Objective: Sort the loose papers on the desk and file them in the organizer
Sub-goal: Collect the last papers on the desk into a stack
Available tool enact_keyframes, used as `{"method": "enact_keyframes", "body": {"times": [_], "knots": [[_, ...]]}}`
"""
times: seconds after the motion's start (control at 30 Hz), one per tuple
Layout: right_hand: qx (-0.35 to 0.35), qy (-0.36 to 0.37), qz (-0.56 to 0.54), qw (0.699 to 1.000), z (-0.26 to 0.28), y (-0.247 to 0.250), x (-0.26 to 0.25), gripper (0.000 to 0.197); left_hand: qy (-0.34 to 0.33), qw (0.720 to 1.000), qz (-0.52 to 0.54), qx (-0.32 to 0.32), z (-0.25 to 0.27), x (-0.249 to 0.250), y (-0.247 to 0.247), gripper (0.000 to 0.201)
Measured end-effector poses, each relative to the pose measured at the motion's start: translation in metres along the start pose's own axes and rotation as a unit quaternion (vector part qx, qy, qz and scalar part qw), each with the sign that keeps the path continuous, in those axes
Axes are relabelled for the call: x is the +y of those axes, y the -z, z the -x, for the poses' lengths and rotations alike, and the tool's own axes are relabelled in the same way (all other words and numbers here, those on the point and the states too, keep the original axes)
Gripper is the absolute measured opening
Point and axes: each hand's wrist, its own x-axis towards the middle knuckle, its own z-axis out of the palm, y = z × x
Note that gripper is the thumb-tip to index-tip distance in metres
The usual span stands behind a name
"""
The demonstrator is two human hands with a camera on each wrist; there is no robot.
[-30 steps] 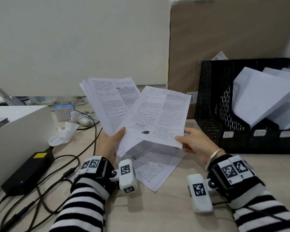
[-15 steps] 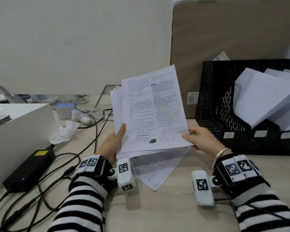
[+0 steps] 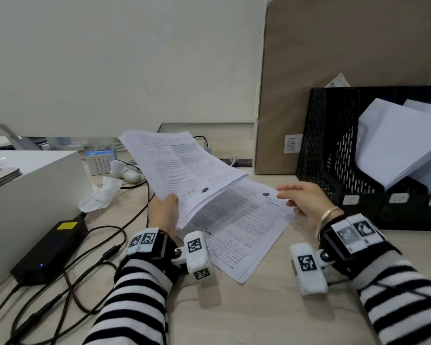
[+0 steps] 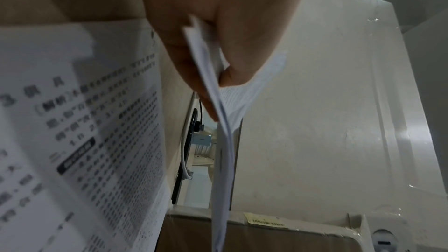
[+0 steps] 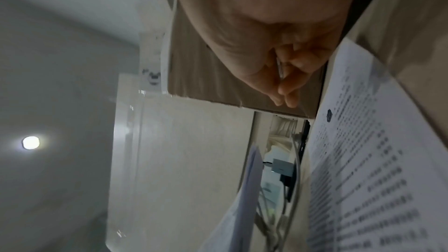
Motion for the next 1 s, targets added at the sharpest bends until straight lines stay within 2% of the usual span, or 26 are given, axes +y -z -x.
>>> {"method": "enact_keyframes", "body": {"times": [0.07, 0.1, 0.17, 0.3, 0.37, 0.57, 0.6, 0.67, 0.73, 0.8, 0.83, 0.9, 1.0], "knots": [[-0.02, -0.006, 0.078, 0.997, -0.021, -0.01, -0.009, 0.011, -0.005, 1.0, 0.005, 0.009, -0.007, -0.003, 0.002, 0.011], [-0.027, -0.003, 0.124, 0.992, -0.032, -0.016, -0.014, 0.01, -0.003, 1.0, 0.004, 0.009, -0.011, -0.006, 0.003, 0.018], [-0.034, 0.008, 0.233, 0.972, -0.051, -0.027, -0.024, 0.006, -0.009, 1.0, 0.014, 0.004, -0.014, -0.01, 0.004, 0.019], [-0.038, 0.014, 0.451, 0.892, -0.088, -0.044, -0.031, 0.045, -0.025, 0.999, 0.025, -0.013, -0.008, -0.01, 0.002, 0.016], [-0.047, 0.002, 0.493, 0.869, -0.102, -0.047, -0.028, 0.053, -0.028, 0.999, 0.028, -0.009, -0.008, -0.01, 0.001, 0.019], [-0.048, -0.013, 0.555, 0.831, -0.121, -0.049, -0.012, 0.042, -0.04, 0.998, 0.039, -0.005, -0.017, -0.011, -0.002, 0.018], [-0.036, -0.008, 0.542, 0.84, -0.116, -0.046, -0.015, 0.034, -0.039, 0.998, 0.043, 0.005, -0.019, -0.012, -0.002, 0.02], [0.007, 0.009, 0.46, 0.888, -0.101, -0.035, -0.023, 0.013, -0.036, 0.997, 0.062, 0.03, -0.018, -0.01, -0.002, 0.023], [0.082, 0.042, 0.329, 0.94, -0.089, -0.02, -0.029, 0.018, -0.042, 0.994, 0.079, 0.055, -0.016, -0.007, -0.001, 0.018], [0.144, 0.073, 0.178, 0.971, -0.072, -0.005, -0.032, 0.013, -0.058, 0.99, 0.095, 0.081, -0.013, -0.002, -0.001, 0.022], [0.156, 0.08, 0.104, 0.979, -0.061, 0.001, -0.032, 0.005, -0.07, 0.989, 0.095, 0.094, -0.012, -0.002, 0.0, 0.028], [0.15, 0.081, -0.051, 0.984, -0.039, 0.009, -0.029, 0.004, -0.078, 0.985, 0.089, 0.125, -0.014, -0.003, 0.001, 0.033], [0.108, 0.069, -0.242, 0.962, -0.001, 0.006, -0.018, 0.008, -0.078, 0.987, 0.062, 0.125, -0.012, -0.007, 0.002, 0.033]]}}
